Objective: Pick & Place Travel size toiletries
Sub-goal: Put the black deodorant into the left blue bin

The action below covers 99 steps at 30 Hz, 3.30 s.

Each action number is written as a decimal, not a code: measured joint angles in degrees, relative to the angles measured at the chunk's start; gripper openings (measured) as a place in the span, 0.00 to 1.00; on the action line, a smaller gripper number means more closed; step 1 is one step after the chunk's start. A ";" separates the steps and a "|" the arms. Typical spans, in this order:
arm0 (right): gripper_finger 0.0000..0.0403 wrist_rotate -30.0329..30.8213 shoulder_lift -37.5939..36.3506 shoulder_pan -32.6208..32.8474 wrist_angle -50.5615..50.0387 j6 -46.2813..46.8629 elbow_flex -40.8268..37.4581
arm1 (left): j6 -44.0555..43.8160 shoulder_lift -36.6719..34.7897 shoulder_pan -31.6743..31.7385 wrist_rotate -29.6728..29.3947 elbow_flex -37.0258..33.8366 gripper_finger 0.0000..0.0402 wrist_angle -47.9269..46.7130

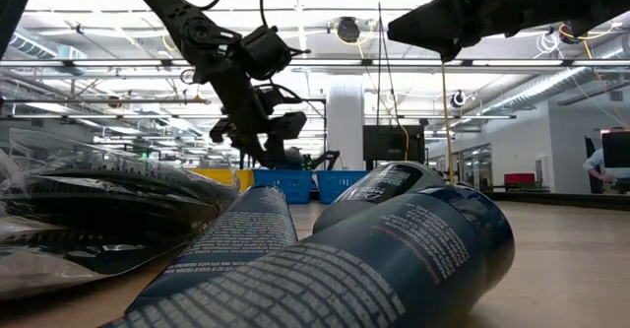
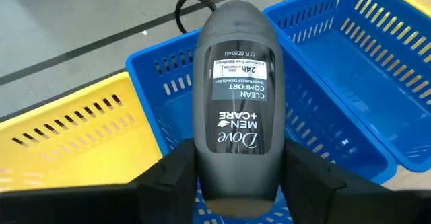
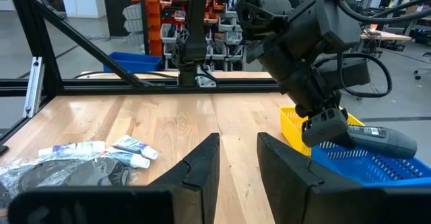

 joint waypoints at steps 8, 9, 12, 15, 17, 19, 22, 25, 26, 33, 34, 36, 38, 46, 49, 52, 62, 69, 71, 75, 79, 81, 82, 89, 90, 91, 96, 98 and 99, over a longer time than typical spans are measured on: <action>0.24 0.02 0.01 0.00 -0.09 -0.13 0.00 | -0.42 0.00 -0.05 0.36 0.00 0.63 0.06; 0.24 0.00 0.00 0.00 -0.17 -0.13 0.00 | -0.42 0.00 -0.05 0.39 0.00 0.63 0.04; 0.24 0.01 0.00 0.00 -0.24 -0.13 0.00 | -0.42 0.00 -0.13 0.41 0.00 0.61 0.04; 0.23 0.00 0.00 0.00 -0.26 -0.13 0.00 | -0.19 0.00 -0.50 0.50 0.00 0.59 0.07; 0.24 -0.05 -0.01 0.00 -0.37 -0.12 0.00 | 0.48 0.00 -0.95 1.83 0.00 0.58 0.56; 0.24 -1.21 -0.01 0.00 -1.22 0.23 0.00 | 1.87 0.00 -1.53 4.04 0.00 0.57 1.33; 0.24 -7.35 -0.01 0.00 -3.65 0.08 0.00 | 3.16 -0.02 -2.69 7.16 0.00 0.56 2.16; 0.24 -10.74 -0.01 0.04 -5.43 0.27 0.00 | 3.42 -0.02 -4.29 9.33 0.00 0.57 2.25; 0.24 -11.68 0.00 0.03 -6.29 0.56 0.00 | 3.45 -0.02 -4.80 10.03 0.02 0.57 2.25; 0.26 -18.14 1.49 0.08 -10.13 2.92 0.02 | 5.73 -0.04 -9.55 15.99 0.02 0.57 2.41; 0.27 -20.14 2.19 0.31 -10.01 2.88 0.00 | 5.89 -0.04 -10.32 17.06 0.02 0.57 2.49; 0.28 -22.62 3.94 1.31 -9.16 1.81 0.03 | 6.10 -0.07 -11.87 19.28 0.02 0.57 2.71; 0.30 -22.89 6.06 2.69 -9.05 0.09 0.04 | 6.46 -0.08 -13.38 21.04 0.02 0.57 2.79; 0.41 -25.67 15.52 6.53 -1.45 -0.03 0.04 | 6.01 -0.09 -18.79 21.57 0.04 0.57 3.65; 0.46 -25.54 18.94 7.11 0.97 0.33 0.02 | 5.60 -0.09 -20.25 21.57 0.04 0.57 3.80; 0.52 -25.48 22.63 7.72 5.13 1.66 0.02 | 5.33 -0.09 -21.41 21.57 0.04 0.57 4.10; 0.70 -25.24 34.13 10.97 9.40 3.08 4.91 | 3.49 -0.09 -23.60 21.54 0.04 0.57 5.93; 0.78 -24.56 38.11 11.67 6.98 0.78 9.42 | 2.70 -0.09 -24.15 21.55 0.05 0.57 6.51; 0.79 -22.12 38.07 11.71 5.38 0.66 9.29 | 2.49 -0.09 -24.33 21.53 0.07 0.57 6.53; 0.79 -22.34 38.02 11.67 4.68 0.54 9.33 | 2.66 -0.09 -24.65 21.55 0.06 0.57 6.53; 0.79 -23.79 38.04 11.67 4.72 0.73 9.33 | 2.85 -0.09 -24.70 21.55 0.07 0.57 6.66; 0.79 -25.83 38.02 11.67 5.00 0.90 9.33 | 2.84 -0.09 -24.70 21.55 0.07 0.57 6.68; 0.79 -26.85 38.02 11.67 4.95 0.90 9.33 | 2.86 -0.09 -24.68 21.54 0.07 0.57 6.68; 0.78 -27.18 38.35 11.54 5.41 -0.05 9.31 | 2.86 -0.09 -24.68 21.53 0.07 0.57 7.44; 0.78 -27.17 38.35 11.54 5.48 -0.11 9.31 | 2.87 -0.09 -24.68 21.53 0.07 0.57 7.69; 0.78 -27.17 38.35 11.54 5.42 -0.13 9.31 | 2.89 -0.09 -24.68 21.53 0.07 0.57 7.92; 0.78 -28.73 38.37 11.54 5.39 0.01 9.31 | 2.91 -0.09 -24.64 21.53 0.07 0.57 8.11; 0.78 -28.76 38.53 11.54 5.43 0.03 9.31 | 2.92 -0.09 -24.64 21.53 0.07 0.57 8.12; 0.78 -28.80 39.00 11.55 5.85 0.04 9.36 | 2.92 -0.09 -24.64 21.53 0.07 0.57 8.12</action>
